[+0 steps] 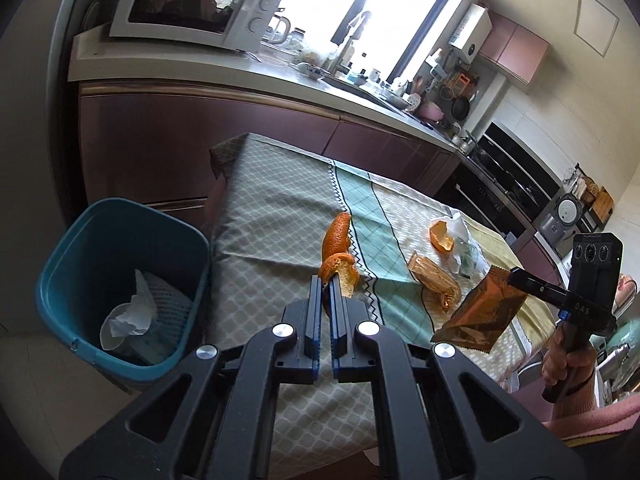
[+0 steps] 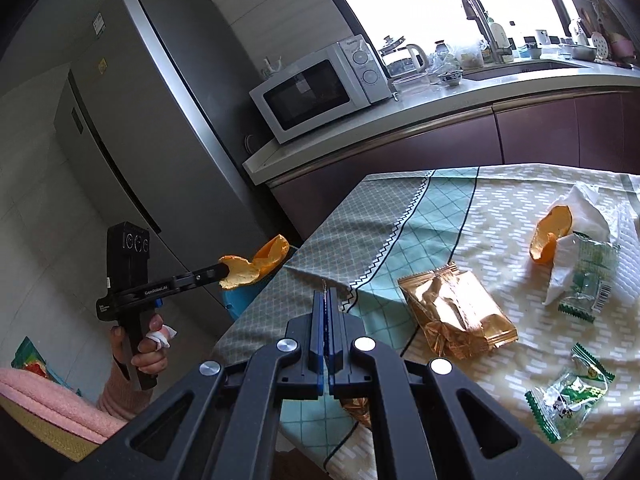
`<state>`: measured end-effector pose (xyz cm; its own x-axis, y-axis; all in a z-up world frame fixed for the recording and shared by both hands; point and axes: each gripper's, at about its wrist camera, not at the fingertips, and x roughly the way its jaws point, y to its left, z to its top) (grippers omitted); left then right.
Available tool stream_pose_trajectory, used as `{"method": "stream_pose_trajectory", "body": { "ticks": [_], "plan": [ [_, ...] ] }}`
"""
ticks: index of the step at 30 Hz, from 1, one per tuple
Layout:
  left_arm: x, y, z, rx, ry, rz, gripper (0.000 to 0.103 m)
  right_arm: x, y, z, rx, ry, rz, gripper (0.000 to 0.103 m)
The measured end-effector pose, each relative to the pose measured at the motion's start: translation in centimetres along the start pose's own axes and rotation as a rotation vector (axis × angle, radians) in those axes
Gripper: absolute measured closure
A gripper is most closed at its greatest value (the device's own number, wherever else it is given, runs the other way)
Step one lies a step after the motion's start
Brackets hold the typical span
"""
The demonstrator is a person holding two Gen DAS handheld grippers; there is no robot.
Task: Collect trash
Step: 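Carry peel and gold wrapper to the teal bin and release both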
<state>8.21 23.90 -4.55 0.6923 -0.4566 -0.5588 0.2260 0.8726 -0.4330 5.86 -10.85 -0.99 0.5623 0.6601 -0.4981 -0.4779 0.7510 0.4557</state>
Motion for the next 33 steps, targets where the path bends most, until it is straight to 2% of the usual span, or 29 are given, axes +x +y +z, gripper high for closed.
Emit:
{"method": "stream_pose_trajectory", "body": {
  "ticks": [6, 10, 19, 23, 33],
  "plan": [
    [-1.7, 3.2, 0.4, -0.055, -0.04, 0.062, 0.099, 2.5, 1.6, 2.0, -0.037, -0.002, 0.056, 0.102],
    [-2.4, 5.4, 0.5, -0.085, -0.052, 0.14, 0.099, 5.3, 3.1, 3.9, -0.056, -0.007, 0.122, 0.102],
    [-1.6, 11.0, 0.4, -0.176, -0.037, 0.281, 0.099, 15.7, 7.8, 7.6, -0.093, 0.054, 0.242, 0.102],
    [-0.3, 13.2, 0.3, -0.212, -0.018, 0.334, 0.099, 20.4, 9.5, 8.1, -0.102, 0.092, 0.249, 0.102],
    [3.7, 17.6, 0.2, -0.279, 0.043, 0.383, 0.099, 29.0, 11.4, 7.0, -0.122, 0.186, 0.197, 0.102]
  ]
}}
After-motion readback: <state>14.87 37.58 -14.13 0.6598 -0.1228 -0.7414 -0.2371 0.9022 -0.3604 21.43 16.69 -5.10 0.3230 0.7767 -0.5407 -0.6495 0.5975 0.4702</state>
